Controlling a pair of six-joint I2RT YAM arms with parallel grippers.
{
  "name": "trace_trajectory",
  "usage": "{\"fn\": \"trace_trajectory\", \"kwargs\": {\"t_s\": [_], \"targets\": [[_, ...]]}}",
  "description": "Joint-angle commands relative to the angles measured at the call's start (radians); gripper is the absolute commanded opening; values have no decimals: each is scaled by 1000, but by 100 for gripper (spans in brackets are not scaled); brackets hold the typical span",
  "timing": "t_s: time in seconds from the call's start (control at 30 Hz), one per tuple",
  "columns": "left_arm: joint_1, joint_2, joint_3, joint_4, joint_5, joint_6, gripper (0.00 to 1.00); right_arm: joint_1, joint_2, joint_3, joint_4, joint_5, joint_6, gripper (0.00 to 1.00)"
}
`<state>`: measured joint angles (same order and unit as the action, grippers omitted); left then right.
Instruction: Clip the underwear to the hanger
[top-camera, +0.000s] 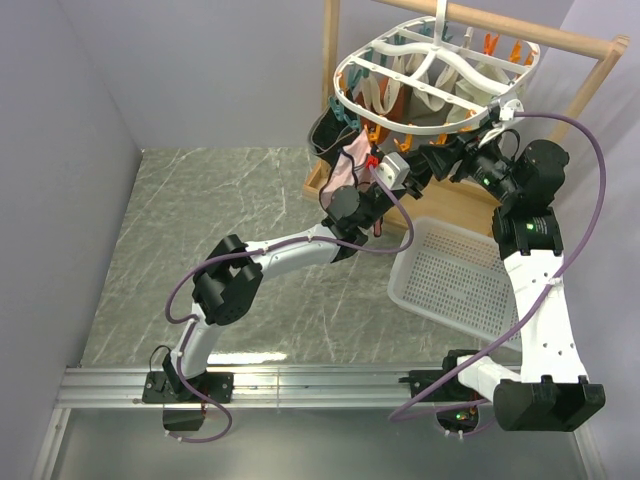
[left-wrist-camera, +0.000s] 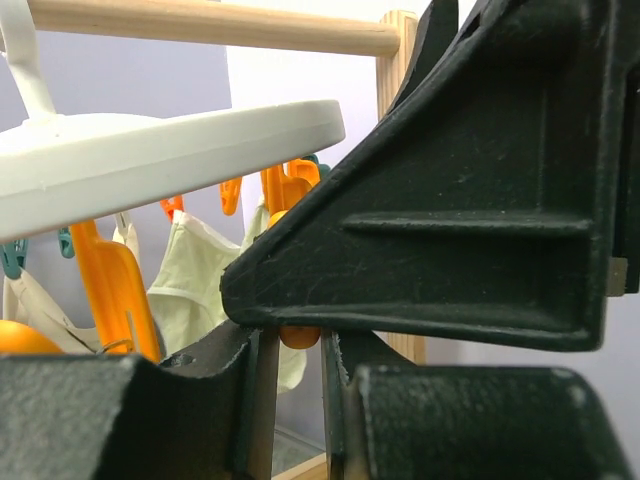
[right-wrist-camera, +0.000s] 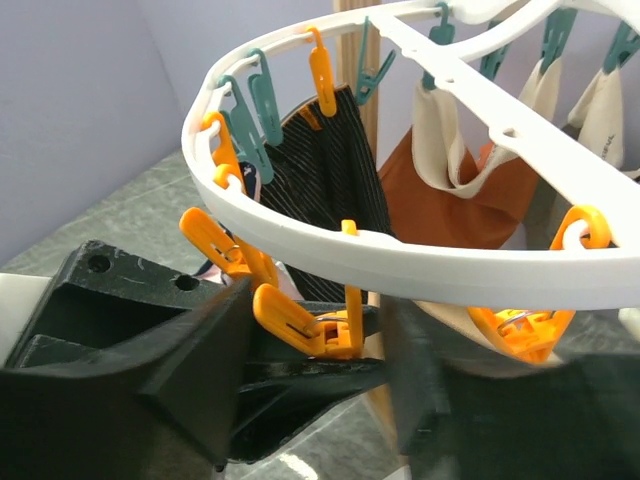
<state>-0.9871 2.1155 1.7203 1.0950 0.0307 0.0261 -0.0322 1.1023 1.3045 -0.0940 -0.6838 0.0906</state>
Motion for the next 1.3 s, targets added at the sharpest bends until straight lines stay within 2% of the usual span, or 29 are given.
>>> {"fn": "trace_trajectory", "kwargs": {"t_s": [0.0,0.07,0.1,0.17,0.2,0.33,0.5,0.6,0.63,0.7,0.73,0.77,0.8,0.83,0.87,0.9,0.97,1.0,1.07,1.1,1.27], "targets": [[-15,-61,-8,43,75,8,5,8,-5,35,22,29,-14,56],[-15,-65,-11,43,78,8,8,8,-7,38,31,35,-6,52],[-16,-65,-19,43,80,6,9,8,-5,42,31,35,-5,47],[-15,-80,-33,51,86,5,19,9,-4,44,39,36,4,40],[-15,-87,-53,49,92,6,24,8,-1,48,39,36,5,31],[-15,-150,-140,48,133,27,46,9,7,50,37,43,11,14],[8,-325,-342,-68,211,9,54,9,5,49,40,52,12,1],[25,-457,-468,-174,283,27,57,9,7,47,46,56,21,0],[30,-518,-488,-302,302,87,58,9,7,49,48,55,23,0],[47,-569,-518,-450,394,211,62,9,10,49,53,56,32,0],[59,-607,-518,-603,444,269,63,9,8,50,53,56,32,0],[88,-620,-507,-694,542,334,65,9,10,52,53,58,35,0],[102,-627,-492,-772,587,476,67,9,13,56,47,61,38,0],[111,-624,-467,-861,609,567,69,9,13,59,43,61,38,0],[123,-615,-402,-1074,629,659,70,11,16,65,39,61,38,0],[134,-603,-366,-1165,643,827,70,11,14,65,36,63,41,0],[181,-559,-264,-1376,675,944,70,11,11,61,33,61,41,0],[191,-539,-225,-1441,681,1041,70,11,11,59,37,63,41,0],[199,-485,-137,-1576,670,1138,69,9,8,55,39,63,43,0],[199,-462,-120,-1599,655,1231,69,12,8,52,39,61,44,0],[188,-424,-82,-1632,612,1412,72,14,5,50,31,59,40,0]]}}
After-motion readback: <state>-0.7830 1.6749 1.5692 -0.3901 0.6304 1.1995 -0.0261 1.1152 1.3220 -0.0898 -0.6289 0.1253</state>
